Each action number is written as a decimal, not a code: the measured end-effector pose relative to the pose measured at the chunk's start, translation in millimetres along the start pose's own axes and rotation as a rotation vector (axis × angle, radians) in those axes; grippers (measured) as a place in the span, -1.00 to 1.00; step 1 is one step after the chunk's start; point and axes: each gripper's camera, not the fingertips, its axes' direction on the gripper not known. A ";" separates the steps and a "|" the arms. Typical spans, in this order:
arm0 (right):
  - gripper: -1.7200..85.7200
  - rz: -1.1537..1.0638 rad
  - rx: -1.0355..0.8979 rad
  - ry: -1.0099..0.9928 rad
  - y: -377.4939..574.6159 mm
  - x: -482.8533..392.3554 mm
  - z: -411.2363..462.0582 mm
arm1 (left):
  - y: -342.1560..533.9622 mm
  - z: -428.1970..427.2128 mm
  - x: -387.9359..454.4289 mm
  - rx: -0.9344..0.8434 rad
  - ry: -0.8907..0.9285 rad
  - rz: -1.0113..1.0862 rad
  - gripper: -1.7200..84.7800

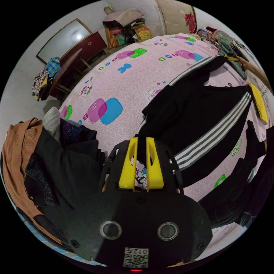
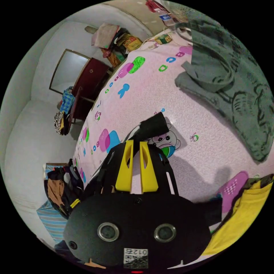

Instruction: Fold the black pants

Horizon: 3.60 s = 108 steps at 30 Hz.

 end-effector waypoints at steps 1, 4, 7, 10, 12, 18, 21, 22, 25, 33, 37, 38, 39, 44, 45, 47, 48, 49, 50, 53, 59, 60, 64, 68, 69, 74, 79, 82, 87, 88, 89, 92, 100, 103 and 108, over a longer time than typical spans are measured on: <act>-0.90 -0.031 -0.011 0.020 3.0 -4.4 -18.7 | 2.5 -3.9 1.5 0.008 0.000 0.008 -0.83; -0.91 -0.090 -0.012 0.061 18.0 -11.4 -63.6 | 8.3 -14.2 10.2 0.009 -0.020 0.054 -0.83; -0.91 -0.100 -0.047 0.105 41.4 -1.6 -94.9 | 21.1 -23.8 23.2 0.001 -0.056 0.117 -0.83; -0.91 -0.045 -0.061 0.101 74.6 29.1 -111.6 | 43.2 -25.0 29.4 -0.007 -0.001 0.116 -0.83; -0.91 0.021 -0.072 0.069 98.2 54.9 -113.0 | 57.7 -21.1 34.9 -0.029 0.049 0.122 -0.84; -0.90 0.082 -0.176 0.096 155.2 103.0 -89.6 | 90.4 -0.3 60.1 -0.099 0.096 0.123 -0.84; -0.90 0.095 -0.139 0.067 162.8 107.7 -91.9 | 87.9 1.3 70.5 -0.106 0.044 0.114 -0.84; -0.90 0.087 -0.123 0.060 162.3 106.7 -96.9 | 86.9 -0.8 70.6 -0.100 0.039 0.114 -0.84; -0.90 0.042 -0.014 -0.056 155.9 99.7 -119.6 | 82.0 -21.7 64.4 -0.041 0.026 0.109 -0.84; -0.90 0.072 -0.094 0.038 174.5 131.4 -115.6 | 108.6 -27.2 73.4 -0.019 0.097 0.129 -0.85; -0.89 0.085 -0.259 0.191 198.6 152.0 -77.8 | 117.7 15.2 99.7 -0.156 0.116 0.177 -0.85; -0.89 0.081 -0.254 0.201 200.1 152.3 -76.4 | 118.6 19.9 104.7 -0.172 0.097 0.189 -0.85; -0.89 0.078 -0.249 0.201 201.3 152.6 -75.6 | 119.2 20.4 106.8 -0.172 0.085 0.195 -0.85; -0.88 0.031 -0.225 0.161 202.5 147.0 -82.8 | 120.2 -0.3 95.3 -0.091 0.056 0.144 -0.85; -0.88 0.030 -0.190 0.131 204.7 147.3 -85.6 | 120.4 -8.0 92.4 -0.054 0.039 0.122 -0.84; -0.88 0.073 -0.196 0.142 209.9 154.1 -81.9 | 122.4 -9.4 90.3 -0.037 0.033 0.100 -0.84; -0.88 0.093 -0.231 0.167 214.1 158.6 -74.5 | 123.2 -6.0 90.6 -0.054 0.038 0.100 -0.84; -0.88 0.090 -0.250 0.187 217.9 159.4 -67.9 | 125.2 2.6 93.5 -0.096 0.046 0.116 -0.84; -0.88 0.083 -0.247 0.192 219.0 158.6 -66.2 | 126.7 8.5 96.6 -0.117 0.045 0.129 -0.84; -0.88 0.060 -0.236 0.179 213.9 151.3 -67.1 | 122.8 4.7 92.2 -0.106 0.043 0.112 -0.84; -0.89 -0.042 -0.008 -0.054 184.5 105.0 -102.6 | 94.9 -52.2 48.1 0.059 0.008 0.064 -0.84; -0.89 -0.082 0.036 -0.075 180.7 91.1 -110.1 | 92.4 -59.0 42.9 0.080 -0.001 0.054 -0.84; -0.89 -0.145 0.163 -0.142 181.0 68.0 -129.2 | 92.6 -97.3 18.9 0.223 -0.039 -0.011 -0.84; -0.89 -0.095 0.091 -0.134 194.3 87.4 -107.1 | 114.4 -75.7 26.8 0.169 0.031 0.027 -0.84; -0.89 -0.072 0.046 -0.101 200.7 96.0 -91.3 | 120.2 -58.6 32.6 0.114 0.053 0.042 -0.84; -0.88 -0.015 -0.240 0.144 223.8 123.6 -11.3 | 133.2 17.9 63.4 -0.114 0.117 0.092 -0.85; -0.88 -0.001 -0.256 0.157 229.2 125.2 16.5 | 135.4 31.5 66.4 -0.127 0.102 0.068 -0.85; -0.87 -0.052 -0.261 0.191 227.9 113.1 30.3 | 135.6 30.1 57.7 -0.106 0.122 0.040 -0.85; -0.85 -0.073 -0.263 0.265 233.9 101.1 61.8 | 139.4 37.9 60.3 -0.096 0.094 0.012 -0.86; -0.85 -0.092 -0.277 0.286 235.1 97.0 69.6 | 140.2 37.8 60.0 -0.092 0.093 0.003 -0.86; -0.84 -0.098 -0.283 0.291 235.3 95.3 72.5 | 142.2 36.9 58.8 -0.089 0.090 -0.016 -0.86; -0.79 -0.106 -0.291 0.307 233.8 90.1 79.5 | 150.5 31.6 51.9 -0.084 0.081 -0.056 -0.87; -0.81 -0.271 -0.197 0.197 228.8 34.5 97.0 | 143.4 14.4 21.3 0.026 0.007 -0.193 -0.92; -0.82 -0.353 -0.199 0.070 222.2 -11.4 122.3 | 110.7 27.5 21.0 0.066 0.072 -0.220 -0.93; -0.83 -0.522 -0.337 -0.023 215.7 -93.8 185.4 | 74.6 69.3 31.2 -0.016 0.098 -0.229 -0.95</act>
